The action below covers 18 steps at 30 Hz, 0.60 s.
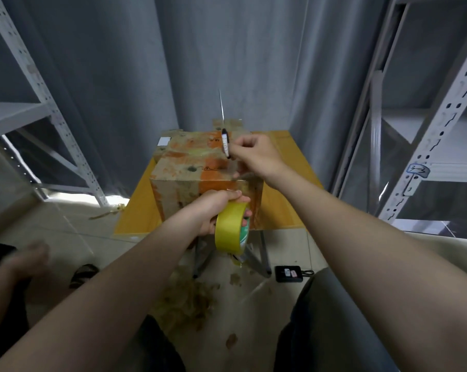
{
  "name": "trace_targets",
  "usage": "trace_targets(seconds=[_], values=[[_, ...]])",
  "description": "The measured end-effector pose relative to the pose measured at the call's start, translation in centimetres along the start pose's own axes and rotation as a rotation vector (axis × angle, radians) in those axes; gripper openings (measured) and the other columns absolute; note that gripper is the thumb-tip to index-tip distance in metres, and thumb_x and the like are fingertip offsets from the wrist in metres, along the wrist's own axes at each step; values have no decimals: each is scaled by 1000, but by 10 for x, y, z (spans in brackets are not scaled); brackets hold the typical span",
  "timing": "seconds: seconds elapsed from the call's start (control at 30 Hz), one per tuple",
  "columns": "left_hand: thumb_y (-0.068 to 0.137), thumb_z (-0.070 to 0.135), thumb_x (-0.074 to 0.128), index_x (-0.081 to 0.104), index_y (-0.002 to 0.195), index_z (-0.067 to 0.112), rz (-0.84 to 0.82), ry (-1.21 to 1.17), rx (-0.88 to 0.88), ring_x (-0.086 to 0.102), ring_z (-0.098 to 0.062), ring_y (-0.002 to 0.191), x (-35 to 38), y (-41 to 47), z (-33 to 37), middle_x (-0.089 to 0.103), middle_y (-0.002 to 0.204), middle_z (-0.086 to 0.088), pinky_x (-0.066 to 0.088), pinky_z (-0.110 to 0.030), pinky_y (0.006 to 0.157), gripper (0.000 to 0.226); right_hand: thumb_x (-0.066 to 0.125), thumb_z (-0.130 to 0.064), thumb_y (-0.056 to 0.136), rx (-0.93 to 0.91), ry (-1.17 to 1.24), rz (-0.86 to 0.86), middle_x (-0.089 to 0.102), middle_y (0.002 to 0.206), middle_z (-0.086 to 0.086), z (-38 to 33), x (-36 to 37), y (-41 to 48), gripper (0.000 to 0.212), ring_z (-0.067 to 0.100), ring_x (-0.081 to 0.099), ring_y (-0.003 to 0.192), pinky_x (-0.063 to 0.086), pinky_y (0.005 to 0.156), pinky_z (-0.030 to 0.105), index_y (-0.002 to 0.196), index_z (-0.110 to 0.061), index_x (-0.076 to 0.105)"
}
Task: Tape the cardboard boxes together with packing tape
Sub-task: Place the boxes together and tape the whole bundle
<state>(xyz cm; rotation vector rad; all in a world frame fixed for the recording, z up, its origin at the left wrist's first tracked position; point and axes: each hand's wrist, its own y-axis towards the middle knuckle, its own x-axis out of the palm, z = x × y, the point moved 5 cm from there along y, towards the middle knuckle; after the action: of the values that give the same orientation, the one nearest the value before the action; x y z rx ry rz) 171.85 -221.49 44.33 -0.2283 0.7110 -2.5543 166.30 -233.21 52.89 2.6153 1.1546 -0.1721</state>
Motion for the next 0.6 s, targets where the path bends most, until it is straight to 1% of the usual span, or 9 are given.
trace_targets(seconds=[0.07, 0.13, 0.2, 0.27, 0.37, 0.43, 0.47, 0.53, 0.6], values=[[106, 39, 55, 75, 108, 15, 7, 11, -4, 75, -24, 60, 1, -1, -2, 79, 88, -12, 57, -28, 48, 31, 73, -5, 92, -27, 17, -4, 61, 52, -9, 7, 9, 1, 32, 9, 60, 44, 51, 51, 23, 63, -15, 63], [106, 42, 55, 74, 109, 20, 18, 48, 4, 77, -23, 65, 1, -2, -5, 81, 89, -9, 56, -26, 47, 30, 72, -3, 92, -32, 10, 33, 62, 53, -9, 12, 10, 1, 32, 7, 59, 45, 49, 50, 20, 63, -14, 63], [106, 44, 54, 71, 112, 23, 19, 100, 19, 79, -22, 70, 3, -2, -6, 81, 91, -6, 55, -24, 47, 28, 72, -6, 91, -12, -3, 56, 62, 53, -7, 14, 9, 1, 32, 11, 63, 49, 51, 57, 25, 62, -14, 61], [105, 45, 55, 68, 116, 23, 6, 124, 13, 79, -21, 74, 2, -1, -8, 81, 92, -5, 57, -26, 51, 28, 73, -10, 89, -5, -34, 76, 61, 54, -6, 15, 9, 2, 31, 16, 69, 54, 51, 62, 32, 63, -13, 58], [103, 47, 59, 67, 122, 21, -24, 127, -50, 79, -19, 77, 2, -3, -10, 81, 94, -6, 60, -30, 60, 33, 75, -12, 87, -10, -51, 114, 62, 59, -3, 14, 9, 1, 23, 17, 72, 57, 56, 62, 40, 71, -9, 60], [103, 44, 60, 66, 123, 18, -38, 91, -52, 79, -20, 75, 4, -5, -13, 81, 95, -8, 61, -31, 58, 33, 76, -11, 88, 0, -15, 121, 64, 61, 1, 15, 8, 2, 21, 21, 72, 59, 60, 65, 44, 74, -9, 60], [104, 40, 60, 64, 123, 17, -41, 60, -41, 79, -22, 75, 6, -5, -15, 81, 96, -10, 61, -32, 58, 30, 77, -10, 88, 8, 14, 116, 66, 63, 6, 15, 8, 2, 19, 25, 72, 60, 61, 64, 42, 77, -8, 60], [106, 29, 58, 59, 123, 15, -41, -49, -6, 78, -28, 72, 10, -7, -19, 80, 97, -15, 62, -35, 61, 23, 77, -8, 88, 34, 90, 103, 65, 67, 15, 13, 5, 2, 17, 30, 69, 61, 61, 58, 34, 84, -5, 60], [107, 23, 55, 56, 122, 14, -27, -147, 55, 76, -33, 68, 13, -7, -22, 79, 96, -19, 63, -38, 60, 18, 79, -5, 86, 71, 156, 107, 62, 69, 10, 11, 1, 1, 20, 26, 67, 57, 62, 54, 37, 88, -6, 59]])
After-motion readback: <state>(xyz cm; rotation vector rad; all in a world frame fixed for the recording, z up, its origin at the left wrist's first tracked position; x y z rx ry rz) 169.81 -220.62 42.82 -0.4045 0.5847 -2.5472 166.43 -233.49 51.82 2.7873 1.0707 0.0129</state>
